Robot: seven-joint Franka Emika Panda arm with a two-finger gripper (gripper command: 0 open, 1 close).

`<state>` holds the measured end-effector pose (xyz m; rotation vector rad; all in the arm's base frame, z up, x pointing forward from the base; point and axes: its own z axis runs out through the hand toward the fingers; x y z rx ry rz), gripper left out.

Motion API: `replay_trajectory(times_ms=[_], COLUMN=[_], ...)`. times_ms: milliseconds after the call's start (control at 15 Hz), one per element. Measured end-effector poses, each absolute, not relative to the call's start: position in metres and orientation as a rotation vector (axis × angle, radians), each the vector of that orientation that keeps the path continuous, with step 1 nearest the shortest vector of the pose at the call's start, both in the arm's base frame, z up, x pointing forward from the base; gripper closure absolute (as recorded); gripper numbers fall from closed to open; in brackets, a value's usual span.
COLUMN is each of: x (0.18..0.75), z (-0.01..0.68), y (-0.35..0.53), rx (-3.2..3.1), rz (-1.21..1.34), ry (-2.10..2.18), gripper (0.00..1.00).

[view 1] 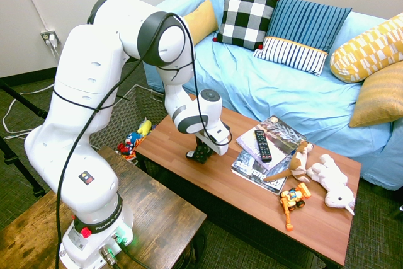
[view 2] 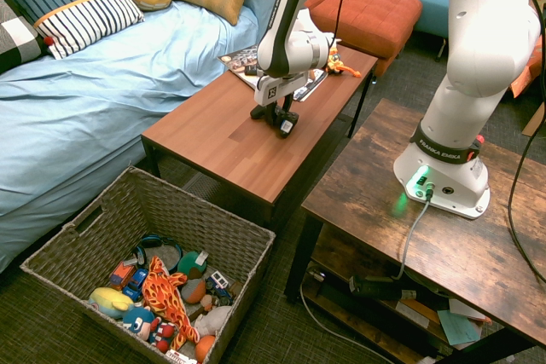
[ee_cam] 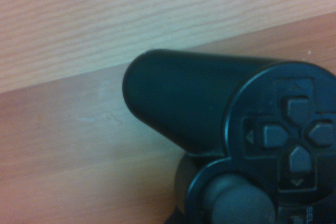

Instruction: Put the gamepad in the basket

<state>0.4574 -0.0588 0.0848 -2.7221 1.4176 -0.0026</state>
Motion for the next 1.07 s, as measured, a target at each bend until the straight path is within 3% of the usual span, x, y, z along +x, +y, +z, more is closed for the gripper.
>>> replay_trajectory(times_ms=[533, 1067], x=[0.463, 0.437], z=[0.151, 0.218], y=[-0.024, 0.193], rx=[-2.695, -2.835], rz=[-0.044, -0.099], ry=[1.340, 1.057], gripper=[1.00, 1.00])
